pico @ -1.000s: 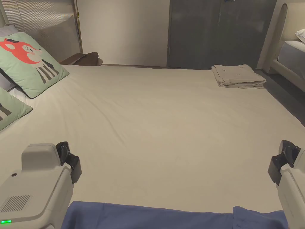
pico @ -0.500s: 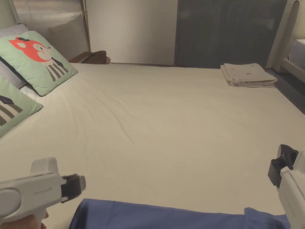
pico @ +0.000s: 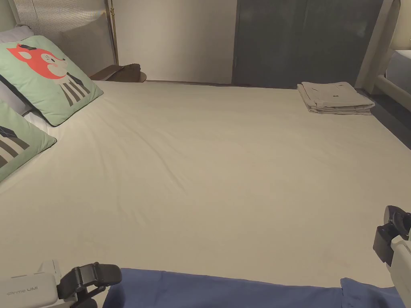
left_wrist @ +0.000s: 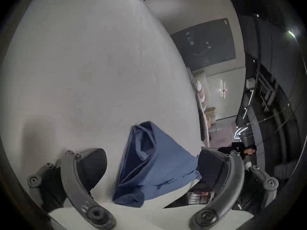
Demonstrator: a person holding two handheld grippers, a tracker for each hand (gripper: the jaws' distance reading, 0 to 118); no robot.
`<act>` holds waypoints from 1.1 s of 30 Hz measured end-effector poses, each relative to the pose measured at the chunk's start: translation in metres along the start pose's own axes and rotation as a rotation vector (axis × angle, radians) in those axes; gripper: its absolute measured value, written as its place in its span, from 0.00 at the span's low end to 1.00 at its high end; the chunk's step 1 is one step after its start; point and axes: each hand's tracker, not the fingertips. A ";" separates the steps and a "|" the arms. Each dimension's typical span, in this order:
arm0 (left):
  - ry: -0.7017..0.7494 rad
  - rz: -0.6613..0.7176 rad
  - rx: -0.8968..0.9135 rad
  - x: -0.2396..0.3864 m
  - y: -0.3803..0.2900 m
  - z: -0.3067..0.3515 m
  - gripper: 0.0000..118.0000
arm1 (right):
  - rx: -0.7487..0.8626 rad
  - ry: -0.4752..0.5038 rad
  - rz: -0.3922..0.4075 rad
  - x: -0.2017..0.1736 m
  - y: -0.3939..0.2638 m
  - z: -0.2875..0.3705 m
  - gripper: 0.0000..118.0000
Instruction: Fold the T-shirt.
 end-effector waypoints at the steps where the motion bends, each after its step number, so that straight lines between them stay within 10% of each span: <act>1: -0.024 0.005 -0.013 0.003 -0.005 -0.002 0.92 | -0.002 0.002 0.001 -0.001 0.001 0.000 0.00; 12: -0.152 -0.028 -0.149 0.032 -0.024 -0.043 0.89 | 0.004 0.022 0.018 -0.014 0.009 0.005 0.00; 14: -0.141 -0.031 -0.151 0.029 -0.019 -0.042 0.66 | 0.006 0.023 0.022 -0.017 0.012 0.007 0.00; 16: -0.038 -0.045 -0.134 0.027 -0.020 -0.042 0.16 | 0.009 0.024 0.018 -0.017 0.012 0.009 0.00; 17: 0.017 -0.058 -0.126 0.019 -0.014 -0.041 0.06 | 0.008 0.024 0.018 -0.016 0.012 0.008 0.00; 33: 0.149 0.014 0.056 -0.015 0.023 0.070 0.05 | 0.018 0.041 0.010 -0.020 0.017 0.004 0.00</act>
